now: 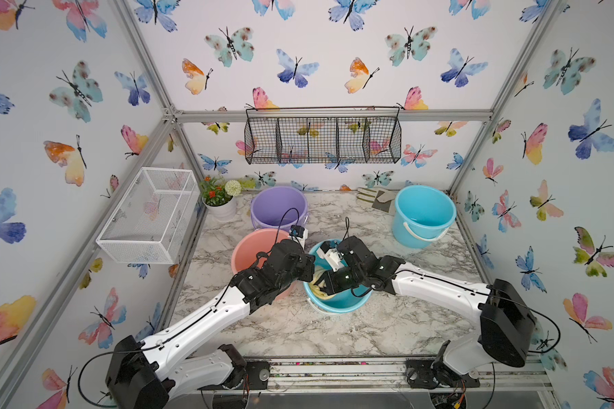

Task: Wipe the inside of the bucket with a cloth
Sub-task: Wipe the dirt from the inside of the bucket.

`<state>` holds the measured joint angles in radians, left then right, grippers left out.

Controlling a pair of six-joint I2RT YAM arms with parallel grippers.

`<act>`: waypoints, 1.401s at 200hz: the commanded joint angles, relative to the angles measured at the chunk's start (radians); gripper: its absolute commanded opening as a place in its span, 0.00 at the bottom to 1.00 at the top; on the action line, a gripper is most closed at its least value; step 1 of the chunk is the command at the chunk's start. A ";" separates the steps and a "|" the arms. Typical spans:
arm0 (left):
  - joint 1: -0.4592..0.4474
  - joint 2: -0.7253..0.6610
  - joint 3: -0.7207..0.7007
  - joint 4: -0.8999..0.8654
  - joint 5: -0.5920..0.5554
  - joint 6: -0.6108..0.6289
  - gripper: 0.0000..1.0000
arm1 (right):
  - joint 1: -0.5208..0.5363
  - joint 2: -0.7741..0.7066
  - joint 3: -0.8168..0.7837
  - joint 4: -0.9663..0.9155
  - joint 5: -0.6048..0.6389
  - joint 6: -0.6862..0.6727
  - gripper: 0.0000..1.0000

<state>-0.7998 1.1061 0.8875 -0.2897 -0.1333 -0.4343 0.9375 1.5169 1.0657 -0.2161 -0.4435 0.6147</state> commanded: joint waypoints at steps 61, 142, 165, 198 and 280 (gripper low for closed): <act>-0.002 -0.006 0.018 0.033 0.012 -0.009 0.00 | 0.006 -0.139 -0.086 0.268 0.077 0.014 0.02; -0.003 -0.002 0.029 0.021 0.014 -0.007 0.00 | 0.010 -0.043 -0.169 0.326 0.182 -0.107 0.02; -0.003 -0.003 0.027 0.027 0.013 -0.008 0.00 | 0.012 0.026 -0.175 0.331 0.175 -0.118 0.02; -0.002 0.008 0.040 0.026 0.020 -0.001 0.00 | 0.014 0.155 -0.163 0.284 0.128 -0.081 0.02; -0.003 0.009 0.043 0.031 0.037 -0.001 0.00 | 0.014 0.442 0.079 -0.059 0.067 -0.088 0.02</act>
<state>-0.7910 1.1137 0.9054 -0.2981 -0.1452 -0.4232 0.9417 1.8565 1.0855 -0.1150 -0.3603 0.5335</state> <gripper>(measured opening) 0.122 0.071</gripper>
